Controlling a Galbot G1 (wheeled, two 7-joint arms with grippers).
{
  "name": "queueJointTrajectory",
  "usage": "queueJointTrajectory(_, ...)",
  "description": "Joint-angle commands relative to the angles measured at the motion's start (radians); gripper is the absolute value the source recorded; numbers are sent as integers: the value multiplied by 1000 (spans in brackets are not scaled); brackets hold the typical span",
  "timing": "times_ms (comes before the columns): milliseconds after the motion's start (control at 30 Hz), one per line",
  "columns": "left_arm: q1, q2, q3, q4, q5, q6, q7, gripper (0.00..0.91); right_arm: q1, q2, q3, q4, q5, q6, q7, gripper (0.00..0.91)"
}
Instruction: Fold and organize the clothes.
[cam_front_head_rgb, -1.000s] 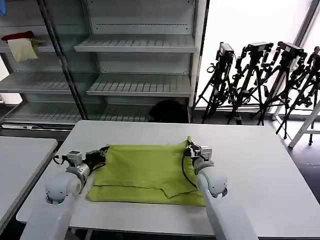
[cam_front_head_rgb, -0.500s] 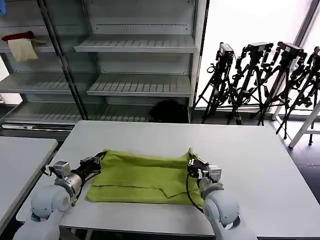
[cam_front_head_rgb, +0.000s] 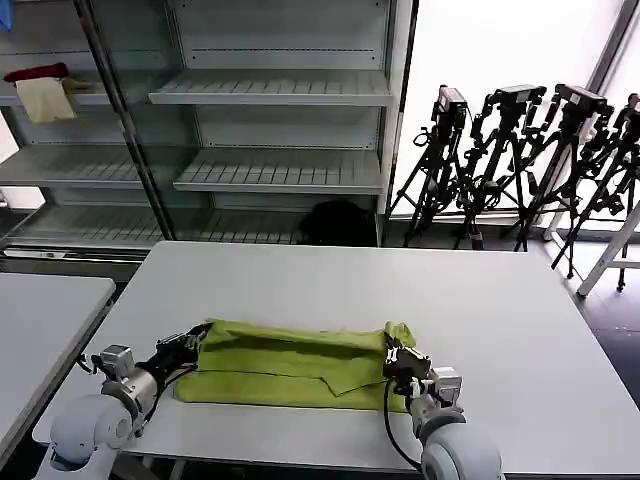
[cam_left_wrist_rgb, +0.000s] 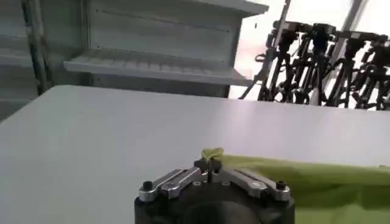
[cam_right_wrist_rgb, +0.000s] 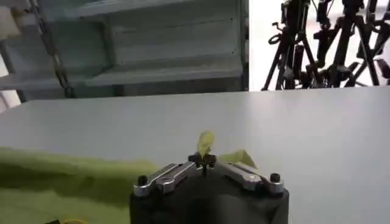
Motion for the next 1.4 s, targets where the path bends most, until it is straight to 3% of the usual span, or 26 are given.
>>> queueJointTrajectory(33, 29, 16, -13, 3, 87, -17, 18, 0, -68, 0, 8, 33, -45, 0, -15, 0)
queueJointTrajectory(267, 52, 7, -6, -29, 141, -11, 20, 10, -77, 0, -3, 30, -85, 0, -19, 0)
queueJointTrajectory(467, 82, -8, -6, -84, 191, -1, 11, 10, -81, 13, 2, 19, -177, 1, -24, 0)
queueJointTrajectory(500, 85, -10, -4, -86, 202, 2, 7, 20, -80, 17, 2, 14, -192, 1, -20, 907)
queueJointTrajectory(567, 91, -15, -2, -92, 228, 5, -1, 30, -80, 25, 6, 2, -264, 2, -25, 907)
queueJointTrajectory(600, 96, -17, -1, -96, 241, 5, -3, 252, -80, 30, 9, -2, -292, 2, -24, 907)
queueJointTrajectory(633, 103, -19, 1, -103, 267, 5, -8, 816, -81, 37, 13, -7, -319, 3, -26, 907)
queueJointTrajectory(667, 110, -22, 1, -108, 281, 2, -13, 907, -82, 43, 17, -8, -337, 3, -30, 907)
queueJointTrajectory(900, 135, -39, -9, -145, 287, 1, -37, 907, -92, 48, 23, -12, -449, 5, -35, 907)
queueJointTrajectory(1067, 158, -60, -35, -192, 261, -3, -82, 907, -109, 53, 72, 26, -447, 5, -49, 907)
queueJointTrajectory(1167, 181, -87, -45, -215, 216, -5, -156, 907, -104, 52, 123, 66, -358, 10, -45, 907)
queueJointTrajectory(1267, 215, -131, -37, -220, 188, -19, -229, 907, -59, 64, 228, 112, -41, 101, -38, 907)
queueJointTrajectory(1333, 230, -161, -27, -212, 163, -28, -260, 907, 4, 66, 292, 139, 171, 116, -25, 907)
queueJointTrajectory(1400, 234, -177, -17, -212, 146, -29, -299, 907, 58, 61, 339, 148, 246, 123, -24, 907)
